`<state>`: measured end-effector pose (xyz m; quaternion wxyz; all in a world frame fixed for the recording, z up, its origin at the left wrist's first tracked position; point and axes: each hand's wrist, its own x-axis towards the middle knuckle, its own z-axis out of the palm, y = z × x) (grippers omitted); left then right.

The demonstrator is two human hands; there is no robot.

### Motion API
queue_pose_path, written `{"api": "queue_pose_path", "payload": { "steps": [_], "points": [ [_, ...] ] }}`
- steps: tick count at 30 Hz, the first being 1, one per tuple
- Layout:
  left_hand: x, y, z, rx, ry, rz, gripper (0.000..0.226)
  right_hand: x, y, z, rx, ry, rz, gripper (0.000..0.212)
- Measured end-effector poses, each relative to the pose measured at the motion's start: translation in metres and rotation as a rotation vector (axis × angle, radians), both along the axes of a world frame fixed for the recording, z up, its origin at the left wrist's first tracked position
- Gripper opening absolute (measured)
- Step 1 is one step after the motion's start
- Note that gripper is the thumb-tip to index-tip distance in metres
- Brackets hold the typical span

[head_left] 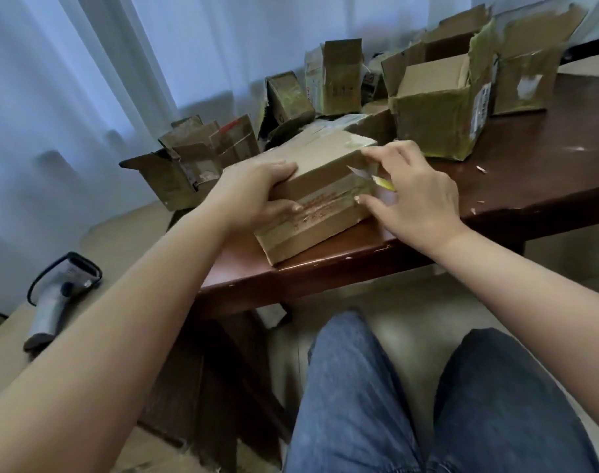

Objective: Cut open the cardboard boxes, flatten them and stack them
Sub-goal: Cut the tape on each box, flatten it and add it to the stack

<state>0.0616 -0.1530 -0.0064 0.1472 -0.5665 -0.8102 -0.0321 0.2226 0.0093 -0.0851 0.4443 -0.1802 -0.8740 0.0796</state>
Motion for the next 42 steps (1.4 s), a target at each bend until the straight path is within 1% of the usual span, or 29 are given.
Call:
{"api": "queue_pose_path", "payload": {
  "steps": [2,3,7,9,12,15,17,21,24,27,29,31,34,35,36,38,39,40,42],
  "points": [
    [-0.007,-0.012,0.003,0.002,-0.108,-0.061,0.065,-0.002,-0.002,0.001,0.097,-0.027,0.023,0.067],
    [-0.011,-0.017,0.003,0.015,-0.139,-0.082,0.066,-0.004,-0.003,0.001,0.141,-0.029,0.028,0.069],
    [-0.02,-0.024,-0.006,0.075,-0.105,-0.1,0.061,-0.015,-0.008,0.003,0.279,-0.075,0.028,0.069],
    [-0.021,-0.024,-0.006,0.085,-0.095,-0.094,0.062,-0.02,-0.007,0.003,0.324,-0.116,0.017,0.068],
    [-0.026,-0.025,-0.003,0.086,-0.167,-0.095,0.06,-0.024,-0.003,0.005,0.339,-0.135,-0.005,0.067],
    [-0.027,-0.022,-0.002,0.154,-0.214,-0.085,0.044,-0.024,0.002,0.006,0.354,-0.129,0.01,0.065],
    [-0.023,-0.017,-0.002,0.22,-0.191,-0.077,0.038,-0.024,0.002,0.006,0.36,-0.117,0.005,0.065],
    [-0.022,-0.014,-0.002,0.247,-0.153,-0.079,0.037,-0.028,-0.002,0.008,0.369,-0.125,-0.041,0.07],
    [-0.024,-0.011,0.001,0.224,-0.147,-0.08,0.038,-0.033,-0.004,0.009,0.37,-0.16,-0.066,0.072],
    [-0.024,-0.007,0.006,0.191,-0.168,-0.074,0.04,-0.035,-0.003,0.006,0.414,-0.199,-0.105,0.072],
    [-0.024,-0.006,0.008,0.177,-0.179,-0.062,0.042,-0.034,0.003,0.006,0.5,-0.175,-0.108,0.067],
    [-0.025,-0.006,0.01,0.174,-0.189,-0.05,0.042,-0.033,0.012,0.011,0.625,-0.112,-0.107,0.06],
    [-0.028,-0.005,0.011,0.18,-0.189,-0.052,0.04,-0.034,0.02,0.019,0.736,-0.054,-0.06,0.062],
    [-0.029,-0.007,0.01,0.17,-0.18,-0.063,0.046,-0.035,0.02,0.02,0.742,-0.054,-0.038,0.061],
    [-0.029,-0.01,0.007,0.153,-0.158,-0.076,0.058,-0.036,0.02,0.021,0.744,-0.06,-0.021,0.058],
    [-0.026,-0.019,-0.003,0.159,-0.026,-0.092,0.084,-0.036,0.019,0.021,0.746,-0.084,-0.01,0.05],
    [-0.024,-0.023,-0.01,0.187,0.083,-0.099,0.089,-0.034,0.02,0.021,0.744,-0.09,-0.013,0.05],
    [-0.021,-0.025,-0.017,0.225,0.195,-0.097,0.089,-0.032,0.021,0.022,0.739,-0.087,-0.013,0.051],
    [-0.016,-0.027,-0.028,0.297,0.347,-0.056,0.084,-0.029,0.022,0.025,0.726,-0.082,0.009,0.055]
  ]
}}
